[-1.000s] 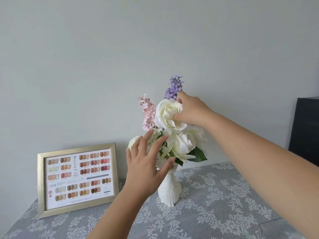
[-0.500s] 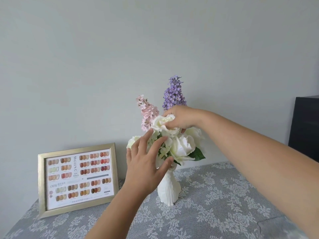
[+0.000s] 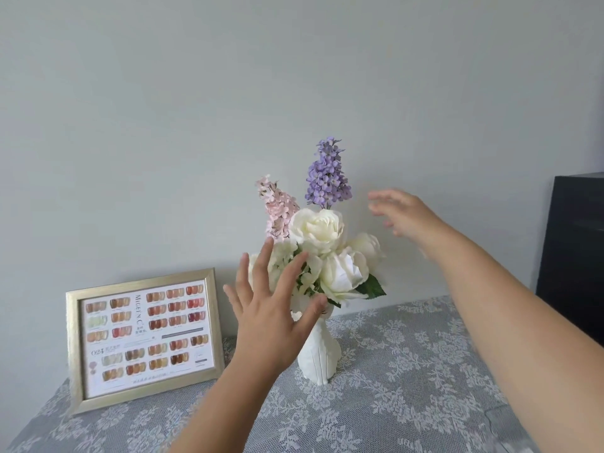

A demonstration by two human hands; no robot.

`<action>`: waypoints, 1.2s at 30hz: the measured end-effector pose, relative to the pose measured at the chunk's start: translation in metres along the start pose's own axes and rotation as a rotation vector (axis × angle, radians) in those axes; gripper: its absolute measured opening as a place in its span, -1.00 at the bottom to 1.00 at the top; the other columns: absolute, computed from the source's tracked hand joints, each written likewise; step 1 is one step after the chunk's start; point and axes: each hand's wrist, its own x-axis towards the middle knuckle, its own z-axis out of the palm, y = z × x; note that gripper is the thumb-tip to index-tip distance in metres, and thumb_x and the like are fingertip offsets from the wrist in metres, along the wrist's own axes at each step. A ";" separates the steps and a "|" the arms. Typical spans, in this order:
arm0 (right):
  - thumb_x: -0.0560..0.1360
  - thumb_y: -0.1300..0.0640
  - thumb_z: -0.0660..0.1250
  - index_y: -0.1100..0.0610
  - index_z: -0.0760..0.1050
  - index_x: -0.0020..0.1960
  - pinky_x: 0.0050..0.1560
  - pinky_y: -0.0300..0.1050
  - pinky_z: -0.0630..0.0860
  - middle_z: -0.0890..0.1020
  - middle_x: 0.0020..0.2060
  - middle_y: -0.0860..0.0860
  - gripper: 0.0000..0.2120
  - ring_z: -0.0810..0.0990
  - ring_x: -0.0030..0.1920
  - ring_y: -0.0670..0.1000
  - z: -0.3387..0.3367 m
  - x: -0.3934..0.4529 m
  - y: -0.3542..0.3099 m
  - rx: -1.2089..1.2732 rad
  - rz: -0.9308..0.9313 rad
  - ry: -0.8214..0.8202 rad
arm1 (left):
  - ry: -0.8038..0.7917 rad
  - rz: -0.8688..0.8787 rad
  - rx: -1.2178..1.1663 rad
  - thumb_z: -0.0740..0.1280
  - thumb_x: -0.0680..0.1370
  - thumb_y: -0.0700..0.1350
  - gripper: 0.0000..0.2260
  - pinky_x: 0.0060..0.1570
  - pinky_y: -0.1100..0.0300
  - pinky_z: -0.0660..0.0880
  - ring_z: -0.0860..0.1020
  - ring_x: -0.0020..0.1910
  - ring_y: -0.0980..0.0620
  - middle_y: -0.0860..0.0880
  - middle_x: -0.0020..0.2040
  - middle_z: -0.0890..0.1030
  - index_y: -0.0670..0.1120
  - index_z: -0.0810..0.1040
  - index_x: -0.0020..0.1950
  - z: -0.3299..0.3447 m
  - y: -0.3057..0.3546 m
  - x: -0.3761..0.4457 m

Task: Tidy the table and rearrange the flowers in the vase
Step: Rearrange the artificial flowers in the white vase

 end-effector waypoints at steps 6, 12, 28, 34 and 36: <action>0.57 0.10 0.21 -0.31 0.35 0.34 0.13 0.34 0.45 0.40 0.28 0.09 -0.57 0.42 0.30 0.32 0.006 -0.023 0.068 0.441 0.327 -0.409 | 0.095 -0.326 -0.454 0.22 0.31 0.50 -0.26 0.43 -0.37 -0.07 -0.25 0.56 -0.05 0.25 0.56 -0.21 0.51 -0.03 0.42 0.005 -0.002 0.006; 0.41 0.31 0.45 -0.20 0.51 0.18 -0.03 0.04 0.61 0.56 0.21 0.19 -0.49 0.63 0.05 0.12 0.041 -0.020 0.064 0.531 0.123 -0.178 | 0.093 -0.455 -0.774 0.49 0.27 0.34 -0.18 0.35 -0.02 0.27 0.27 0.36 0.16 0.17 0.41 0.23 0.42 0.15 0.42 0.013 -0.016 0.008; 0.46 -0.26 0.11 -0.03 0.39 -0.51 -0.08 0.06 0.39 0.51 -0.29 0.06 -0.53 0.45 -0.05 0.14 0.060 -0.050 0.062 -0.112 -0.007 0.403 | 0.164 -0.493 -0.678 0.53 0.35 0.11 -0.47 0.19 -0.08 0.50 0.47 0.14 -0.10 0.06 0.23 0.17 0.27 0.27 0.14 0.018 0.009 0.001; 0.37 0.06 0.28 -0.13 0.66 -0.34 0.35 0.03 0.25 0.42 0.21 -0.17 -0.78 0.35 0.32 -0.05 0.019 -0.037 0.060 0.088 0.004 0.139 | 0.166 -0.299 -0.525 0.26 0.43 0.24 -0.45 0.31 0.09 0.18 0.15 0.44 0.09 0.27 0.46 -0.03 0.20 0.26 0.40 0.015 0.001 -0.013; 0.41 0.32 0.32 0.01 0.67 -0.31 0.27 -0.10 0.34 0.47 0.25 -0.12 -0.72 0.46 0.24 -0.12 0.011 -0.030 0.066 0.132 -0.041 -0.036 | 0.165 -0.259 -0.511 0.20 0.50 0.11 -0.48 0.36 0.08 0.13 0.09 0.49 0.14 0.25 0.48 0.01 0.15 0.25 0.46 0.017 -0.002 -0.018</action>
